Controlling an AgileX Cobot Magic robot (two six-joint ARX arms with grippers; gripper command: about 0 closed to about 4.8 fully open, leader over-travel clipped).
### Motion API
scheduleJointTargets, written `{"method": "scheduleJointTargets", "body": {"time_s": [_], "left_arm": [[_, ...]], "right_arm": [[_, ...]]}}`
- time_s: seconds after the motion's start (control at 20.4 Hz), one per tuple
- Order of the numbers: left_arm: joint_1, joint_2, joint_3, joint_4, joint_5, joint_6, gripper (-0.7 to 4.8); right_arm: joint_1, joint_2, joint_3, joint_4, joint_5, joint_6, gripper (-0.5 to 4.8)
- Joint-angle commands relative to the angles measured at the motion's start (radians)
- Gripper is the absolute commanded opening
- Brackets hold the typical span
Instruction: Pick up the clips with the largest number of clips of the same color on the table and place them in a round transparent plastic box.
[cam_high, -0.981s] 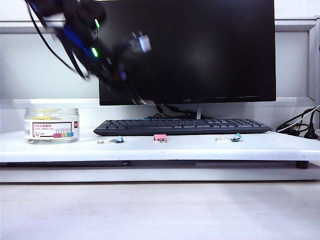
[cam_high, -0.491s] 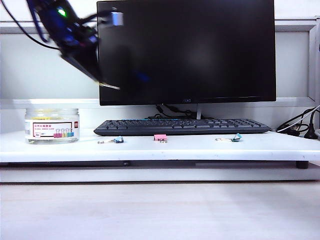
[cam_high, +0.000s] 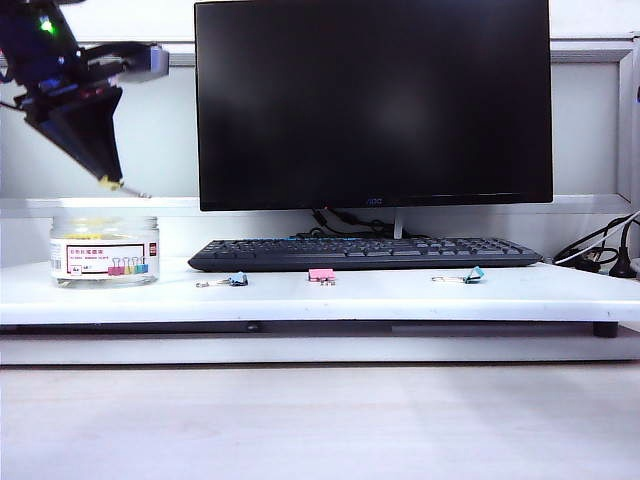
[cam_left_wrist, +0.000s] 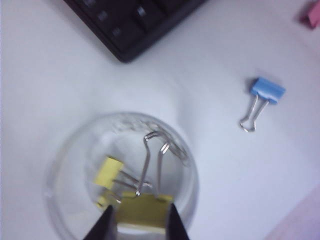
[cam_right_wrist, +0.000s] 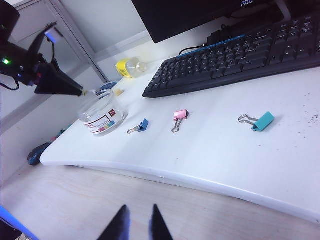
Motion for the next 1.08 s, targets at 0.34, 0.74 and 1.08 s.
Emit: {"method": "scheduleJointTargets", "body": {"time_s": [0.34, 0.74, 1.08], "left_arm": [[0.002, 0.029, -0.012, 0.022, -0.064, -0.027, 0.9], [0.003, 0.029, -0.012, 0.03, -0.066, -0.063, 2.7], [0.003, 0.014, -0.012, 0.016, -0.053, -0.206, 2.95]], "right_arm": [[0.0, -0.002, 0.004, 0.011, -0.003, 0.0, 0.63], [0.0, -0.002, 0.004, 0.011, -0.003, 0.0, 0.63], [0.0, -0.002, 0.004, 0.011, -0.003, 0.0, 0.63]]}}
